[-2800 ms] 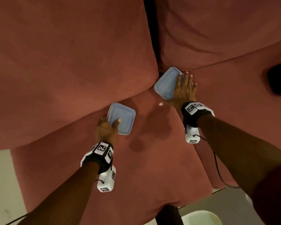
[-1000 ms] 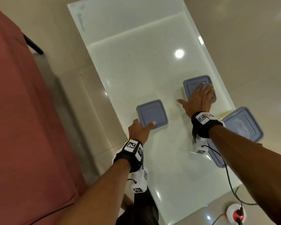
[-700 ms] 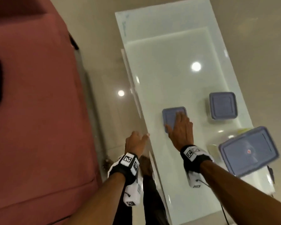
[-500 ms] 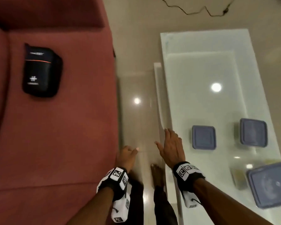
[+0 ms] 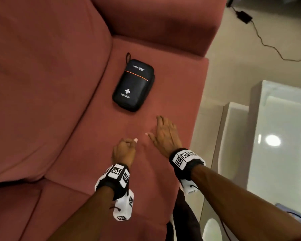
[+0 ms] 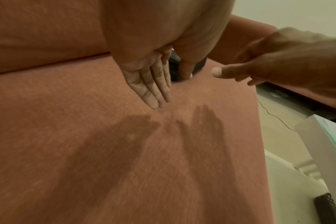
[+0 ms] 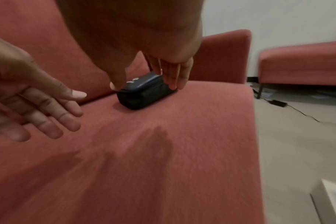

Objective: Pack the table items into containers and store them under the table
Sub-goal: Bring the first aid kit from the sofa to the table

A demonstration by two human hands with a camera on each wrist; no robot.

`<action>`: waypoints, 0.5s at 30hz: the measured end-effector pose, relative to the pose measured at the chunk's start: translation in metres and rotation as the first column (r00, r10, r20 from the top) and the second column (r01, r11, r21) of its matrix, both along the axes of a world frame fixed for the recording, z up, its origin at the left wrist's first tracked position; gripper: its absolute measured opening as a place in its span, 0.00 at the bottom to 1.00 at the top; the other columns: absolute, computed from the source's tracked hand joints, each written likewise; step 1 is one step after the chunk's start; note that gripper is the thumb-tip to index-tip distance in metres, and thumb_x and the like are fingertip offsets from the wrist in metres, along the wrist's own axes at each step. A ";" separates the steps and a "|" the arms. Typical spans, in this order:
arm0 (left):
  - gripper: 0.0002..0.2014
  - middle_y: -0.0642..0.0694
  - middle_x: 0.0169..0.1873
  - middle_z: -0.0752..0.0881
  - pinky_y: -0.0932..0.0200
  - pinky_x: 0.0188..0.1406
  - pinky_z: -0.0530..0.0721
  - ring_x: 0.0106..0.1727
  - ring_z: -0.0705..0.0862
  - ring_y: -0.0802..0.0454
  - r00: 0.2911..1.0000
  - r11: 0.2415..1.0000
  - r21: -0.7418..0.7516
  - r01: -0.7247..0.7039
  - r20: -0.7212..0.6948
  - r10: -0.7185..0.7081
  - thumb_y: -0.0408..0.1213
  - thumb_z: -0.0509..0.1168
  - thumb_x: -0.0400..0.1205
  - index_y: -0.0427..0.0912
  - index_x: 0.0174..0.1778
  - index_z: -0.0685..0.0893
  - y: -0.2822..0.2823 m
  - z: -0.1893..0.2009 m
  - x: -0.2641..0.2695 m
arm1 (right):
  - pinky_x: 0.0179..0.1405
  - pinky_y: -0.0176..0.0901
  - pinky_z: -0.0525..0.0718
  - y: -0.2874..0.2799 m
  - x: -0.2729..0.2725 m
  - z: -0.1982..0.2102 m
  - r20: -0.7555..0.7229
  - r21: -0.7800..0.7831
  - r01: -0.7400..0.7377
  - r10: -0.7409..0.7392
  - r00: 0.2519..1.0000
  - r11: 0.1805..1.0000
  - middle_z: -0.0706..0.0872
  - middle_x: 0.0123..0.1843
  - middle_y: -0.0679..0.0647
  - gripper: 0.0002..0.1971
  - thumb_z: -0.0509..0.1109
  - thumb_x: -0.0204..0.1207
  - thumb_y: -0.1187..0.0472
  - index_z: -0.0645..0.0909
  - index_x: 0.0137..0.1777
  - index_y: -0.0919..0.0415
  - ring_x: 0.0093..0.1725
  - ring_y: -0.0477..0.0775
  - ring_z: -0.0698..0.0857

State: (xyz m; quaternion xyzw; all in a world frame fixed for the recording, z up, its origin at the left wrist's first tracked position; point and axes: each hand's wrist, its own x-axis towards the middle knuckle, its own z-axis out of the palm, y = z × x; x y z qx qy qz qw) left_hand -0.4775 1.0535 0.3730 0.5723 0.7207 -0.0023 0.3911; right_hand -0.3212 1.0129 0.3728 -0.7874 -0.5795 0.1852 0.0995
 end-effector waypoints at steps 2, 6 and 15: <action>0.18 0.45 0.52 0.91 0.54 0.57 0.78 0.60 0.85 0.41 0.999 0.998 0.042 -0.038 -0.015 0.039 0.52 0.64 0.80 0.44 0.57 0.84 0.022 -0.007 0.008 | 0.61 0.58 0.76 0.041 0.010 0.002 0.065 -0.006 -0.112 0.113 0.992 0.994 0.74 0.72 0.65 0.43 0.73 0.69 0.43 0.65 0.77 0.68 0.66 0.66 0.77; 0.21 0.39 0.54 0.89 0.53 0.51 0.77 0.57 0.85 0.37 0.987 0.985 0.099 -0.144 -0.059 0.150 0.51 0.63 0.81 0.36 0.59 0.83 0.063 -0.027 0.025 | 0.75 0.71 0.64 0.134 0.032 -0.005 0.262 -0.027 -0.331 0.326 0.908 0.943 0.59 0.83 0.67 0.38 0.66 0.76 0.56 0.55 0.83 0.65 0.81 0.71 0.60; 0.29 0.29 0.67 0.79 0.42 0.71 0.74 0.70 0.76 0.33 0.935 0.923 0.221 -0.314 -0.095 0.341 0.33 0.62 0.77 0.30 0.75 0.68 0.103 -0.045 0.069 | 0.74 0.82 0.54 0.223 0.043 -0.042 0.307 -0.266 -0.538 0.599 0.739 0.800 0.45 0.87 0.60 0.29 0.44 0.86 0.57 0.43 0.85 0.62 0.84 0.73 0.46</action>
